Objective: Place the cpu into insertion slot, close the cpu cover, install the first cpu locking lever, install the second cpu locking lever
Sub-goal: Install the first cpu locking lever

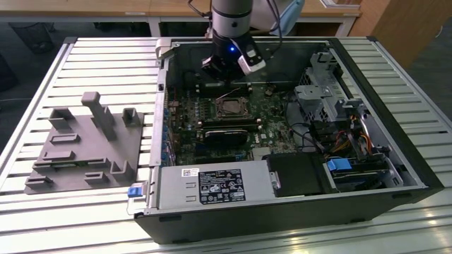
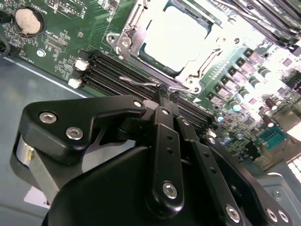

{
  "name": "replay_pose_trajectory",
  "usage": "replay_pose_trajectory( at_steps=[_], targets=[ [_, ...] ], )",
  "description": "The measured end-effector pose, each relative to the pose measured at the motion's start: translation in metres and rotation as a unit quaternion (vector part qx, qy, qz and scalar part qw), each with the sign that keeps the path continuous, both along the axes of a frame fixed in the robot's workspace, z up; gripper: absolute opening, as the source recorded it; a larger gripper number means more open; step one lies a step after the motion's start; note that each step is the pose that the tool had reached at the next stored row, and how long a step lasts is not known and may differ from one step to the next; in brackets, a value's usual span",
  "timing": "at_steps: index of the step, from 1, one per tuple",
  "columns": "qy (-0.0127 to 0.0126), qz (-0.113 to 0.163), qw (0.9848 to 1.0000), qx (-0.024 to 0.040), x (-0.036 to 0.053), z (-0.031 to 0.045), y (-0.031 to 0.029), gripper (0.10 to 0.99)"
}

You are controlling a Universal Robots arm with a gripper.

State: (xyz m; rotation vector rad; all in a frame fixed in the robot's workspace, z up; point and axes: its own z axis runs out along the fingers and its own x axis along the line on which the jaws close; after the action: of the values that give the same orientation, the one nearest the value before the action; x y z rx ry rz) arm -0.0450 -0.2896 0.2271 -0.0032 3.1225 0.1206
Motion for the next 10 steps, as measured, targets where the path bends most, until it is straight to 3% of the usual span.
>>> replay_pose_trajectory(
  at_steps=[10],
  targets=[
    [0.0000, -0.007, 1.0000, 0.0000, 0.0060, -0.0038, 0.0021, 0.106]
  ],
)
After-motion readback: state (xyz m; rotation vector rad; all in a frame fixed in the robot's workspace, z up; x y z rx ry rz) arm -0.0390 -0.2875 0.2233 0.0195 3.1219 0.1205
